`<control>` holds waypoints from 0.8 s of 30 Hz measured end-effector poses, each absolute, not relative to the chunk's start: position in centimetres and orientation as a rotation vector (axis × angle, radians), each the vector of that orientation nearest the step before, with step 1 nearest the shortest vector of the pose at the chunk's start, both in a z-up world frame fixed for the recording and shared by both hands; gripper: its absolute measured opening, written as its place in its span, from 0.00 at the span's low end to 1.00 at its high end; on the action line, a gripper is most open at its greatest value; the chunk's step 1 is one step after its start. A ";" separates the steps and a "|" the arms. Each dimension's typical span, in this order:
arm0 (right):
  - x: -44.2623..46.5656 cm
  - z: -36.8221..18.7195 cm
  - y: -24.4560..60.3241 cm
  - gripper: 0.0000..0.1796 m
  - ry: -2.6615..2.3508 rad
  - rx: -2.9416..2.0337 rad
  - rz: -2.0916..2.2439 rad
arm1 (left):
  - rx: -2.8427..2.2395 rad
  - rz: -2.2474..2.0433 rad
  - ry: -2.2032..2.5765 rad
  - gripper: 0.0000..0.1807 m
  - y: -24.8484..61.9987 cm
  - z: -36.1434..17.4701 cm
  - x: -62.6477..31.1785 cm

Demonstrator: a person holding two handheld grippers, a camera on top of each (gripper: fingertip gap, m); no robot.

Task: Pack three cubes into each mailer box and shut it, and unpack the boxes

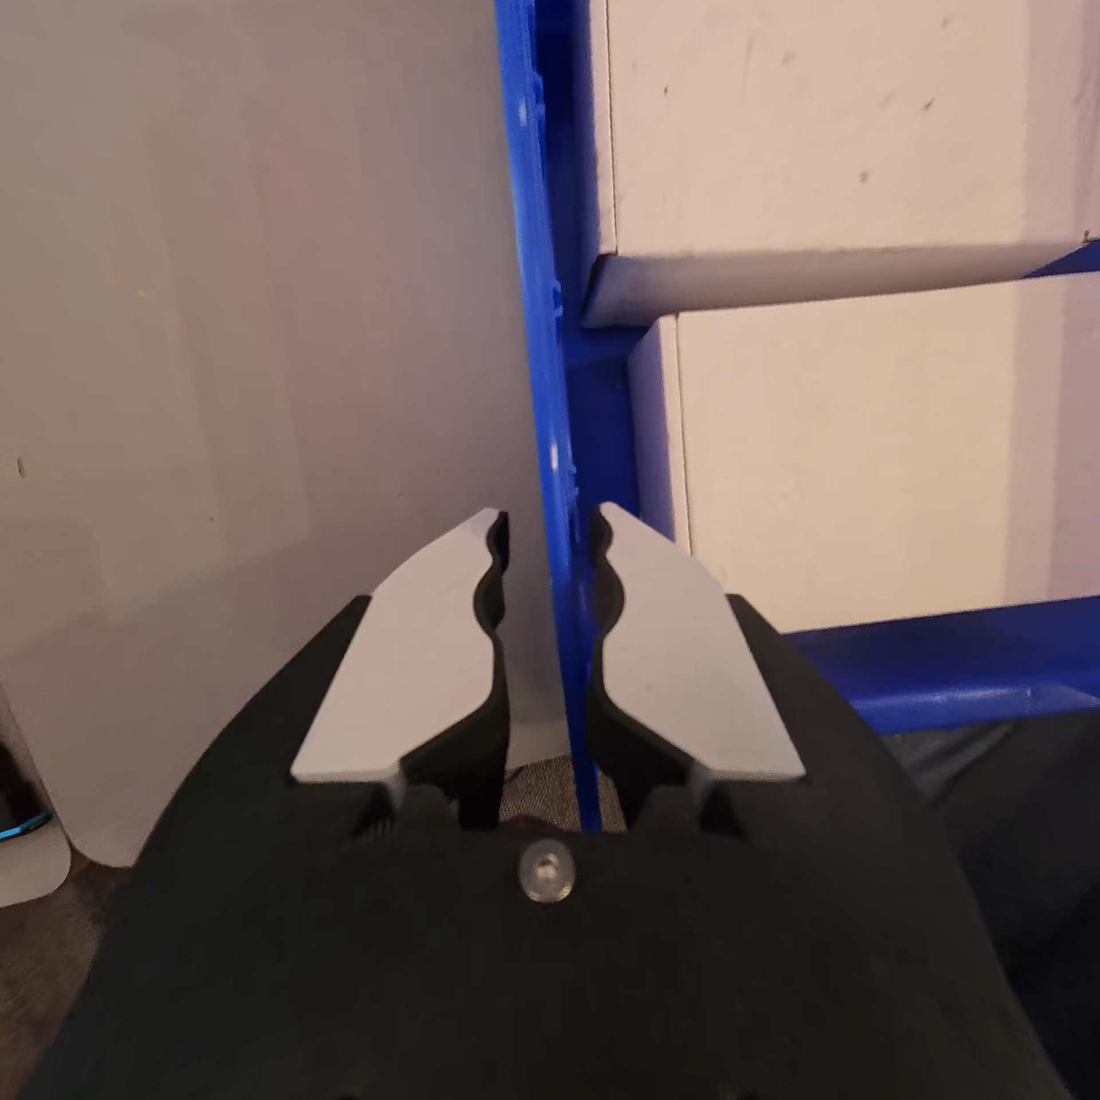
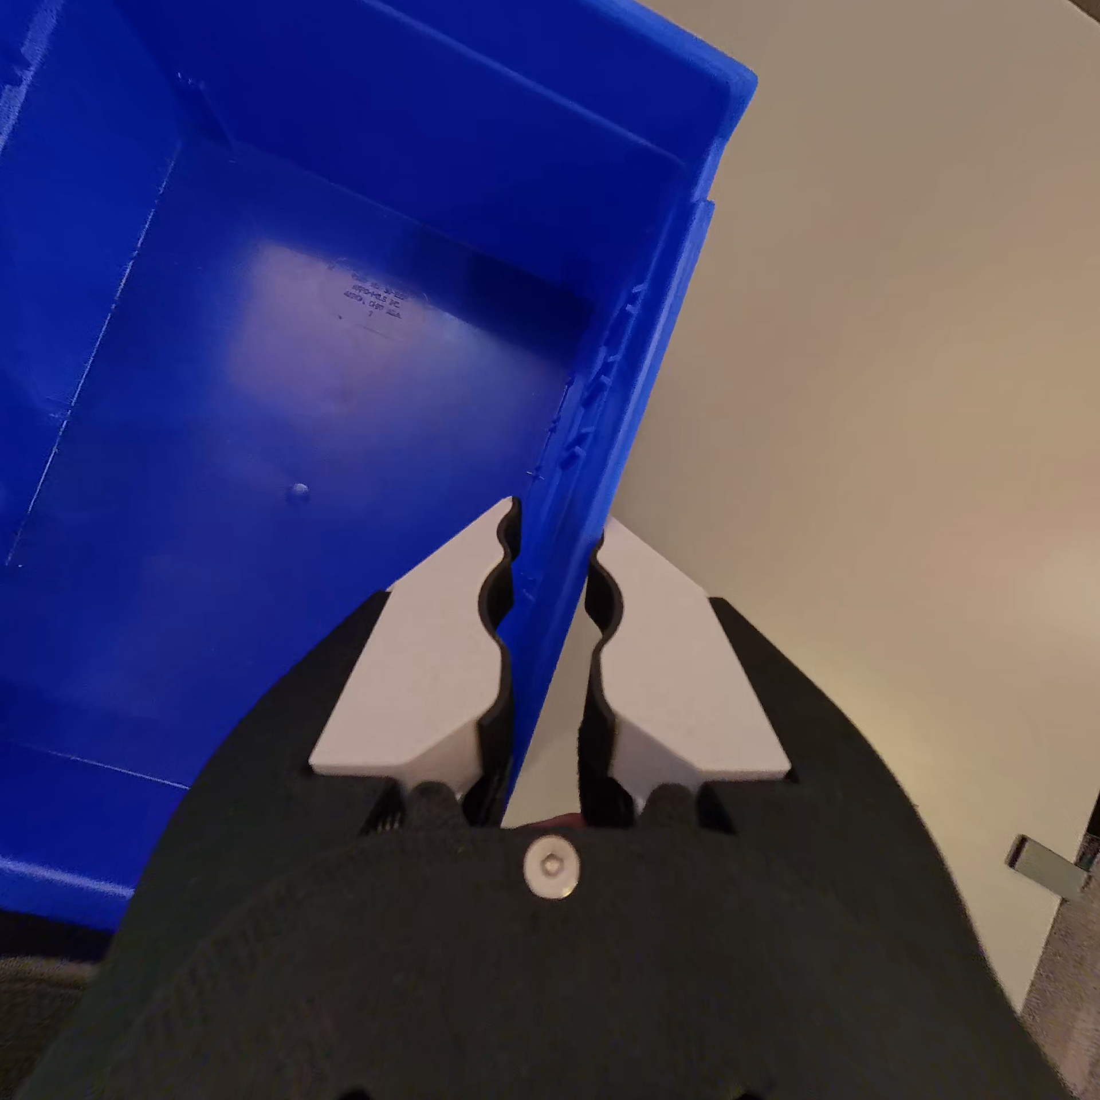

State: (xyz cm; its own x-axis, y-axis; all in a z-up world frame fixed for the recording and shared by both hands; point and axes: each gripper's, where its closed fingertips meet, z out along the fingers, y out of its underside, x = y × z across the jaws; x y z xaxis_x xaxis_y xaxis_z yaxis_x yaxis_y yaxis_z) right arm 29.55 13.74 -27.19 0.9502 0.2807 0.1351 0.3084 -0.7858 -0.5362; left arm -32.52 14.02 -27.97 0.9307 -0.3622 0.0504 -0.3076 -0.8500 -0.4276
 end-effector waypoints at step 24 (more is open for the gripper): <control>40.2 -27.2 12.7 0.08 -0.315 -2.553 -0.129 | -2.703 -0.325 0.323 0.03 14.1 -30.3 -35.0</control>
